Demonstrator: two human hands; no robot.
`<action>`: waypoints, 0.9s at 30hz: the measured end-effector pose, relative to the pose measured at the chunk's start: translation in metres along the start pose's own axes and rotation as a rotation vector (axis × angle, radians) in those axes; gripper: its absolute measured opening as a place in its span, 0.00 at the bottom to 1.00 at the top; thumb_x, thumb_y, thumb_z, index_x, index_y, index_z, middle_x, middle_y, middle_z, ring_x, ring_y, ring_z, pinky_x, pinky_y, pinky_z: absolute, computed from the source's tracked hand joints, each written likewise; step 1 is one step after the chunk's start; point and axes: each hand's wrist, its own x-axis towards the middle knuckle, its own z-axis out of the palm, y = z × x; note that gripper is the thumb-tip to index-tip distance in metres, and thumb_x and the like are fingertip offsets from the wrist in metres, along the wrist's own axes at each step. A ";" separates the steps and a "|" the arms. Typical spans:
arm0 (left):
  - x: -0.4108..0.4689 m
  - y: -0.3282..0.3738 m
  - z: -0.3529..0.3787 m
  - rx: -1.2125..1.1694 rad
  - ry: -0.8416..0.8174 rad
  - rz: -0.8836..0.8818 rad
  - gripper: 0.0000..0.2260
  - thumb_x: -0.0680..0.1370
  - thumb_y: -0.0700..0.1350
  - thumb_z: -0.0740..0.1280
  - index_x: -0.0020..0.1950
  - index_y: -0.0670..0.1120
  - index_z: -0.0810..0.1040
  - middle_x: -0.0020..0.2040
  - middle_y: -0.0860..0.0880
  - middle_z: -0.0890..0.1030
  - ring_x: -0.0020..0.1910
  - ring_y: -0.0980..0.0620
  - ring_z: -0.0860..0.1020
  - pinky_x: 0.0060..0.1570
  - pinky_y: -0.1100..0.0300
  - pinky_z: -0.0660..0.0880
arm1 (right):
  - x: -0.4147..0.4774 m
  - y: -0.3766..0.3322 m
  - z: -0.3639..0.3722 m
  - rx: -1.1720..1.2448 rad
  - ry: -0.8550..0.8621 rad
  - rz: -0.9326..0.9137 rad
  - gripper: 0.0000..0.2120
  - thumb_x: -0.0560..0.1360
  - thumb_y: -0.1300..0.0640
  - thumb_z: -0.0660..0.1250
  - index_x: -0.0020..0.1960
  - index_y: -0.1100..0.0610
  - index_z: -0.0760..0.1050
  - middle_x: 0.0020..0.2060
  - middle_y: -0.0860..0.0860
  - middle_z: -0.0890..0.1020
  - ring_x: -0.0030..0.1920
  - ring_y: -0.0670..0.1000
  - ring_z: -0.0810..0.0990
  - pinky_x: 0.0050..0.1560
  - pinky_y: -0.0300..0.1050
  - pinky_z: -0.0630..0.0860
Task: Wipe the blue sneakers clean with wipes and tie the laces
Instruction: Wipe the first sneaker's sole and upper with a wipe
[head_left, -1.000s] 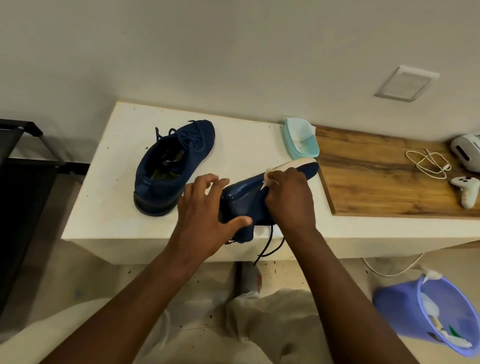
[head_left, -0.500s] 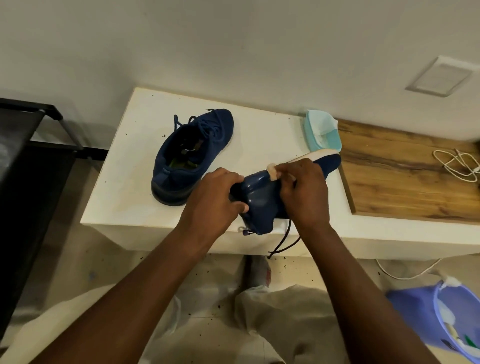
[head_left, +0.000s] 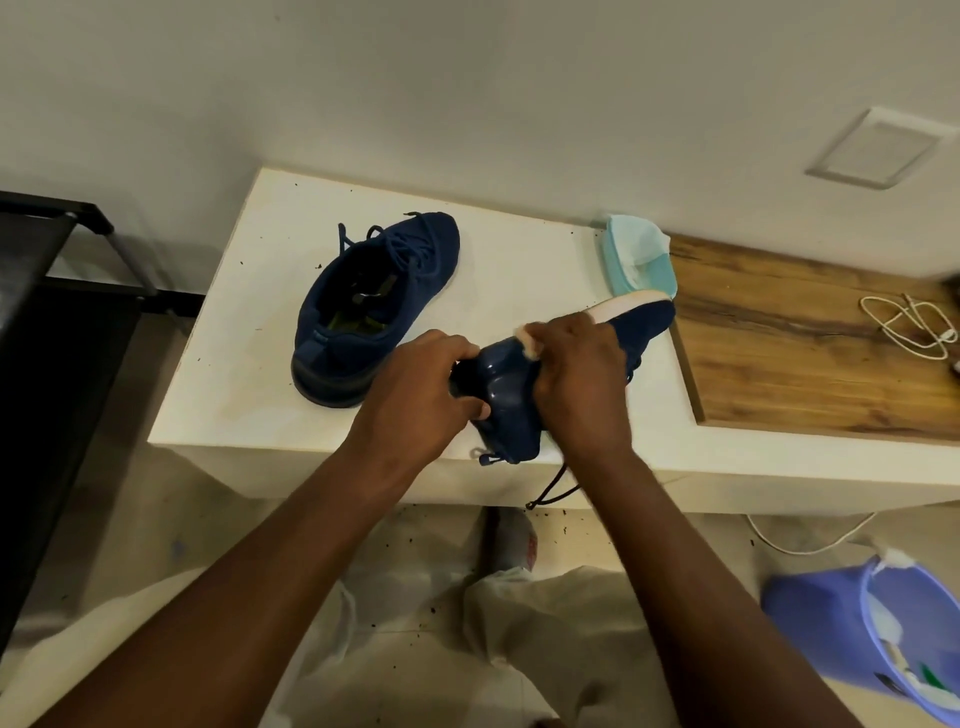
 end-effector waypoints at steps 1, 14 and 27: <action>0.000 0.000 0.000 0.003 0.002 0.005 0.23 0.69 0.42 0.81 0.63 0.48 0.81 0.57 0.51 0.81 0.53 0.52 0.79 0.57 0.51 0.79 | -0.009 -0.011 0.001 0.024 -0.022 -0.071 0.12 0.75 0.62 0.68 0.58 0.55 0.82 0.54 0.55 0.81 0.54 0.57 0.76 0.52 0.53 0.75; 0.003 -0.001 -0.002 0.018 -0.010 -0.010 0.24 0.68 0.44 0.81 0.62 0.48 0.81 0.57 0.51 0.81 0.53 0.52 0.80 0.57 0.50 0.79 | -0.024 -0.014 -0.010 -0.036 -0.186 -0.293 0.09 0.72 0.59 0.73 0.52 0.51 0.82 0.43 0.50 0.80 0.46 0.52 0.76 0.41 0.44 0.72; 0.003 0.002 -0.002 0.044 -0.010 0.014 0.23 0.69 0.42 0.81 0.62 0.47 0.81 0.57 0.49 0.81 0.54 0.51 0.80 0.57 0.51 0.79 | -0.041 -0.019 -0.020 -0.036 -0.263 -0.265 0.08 0.75 0.53 0.72 0.52 0.51 0.84 0.46 0.51 0.79 0.47 0.51 0.76 0.45 0.51 0.78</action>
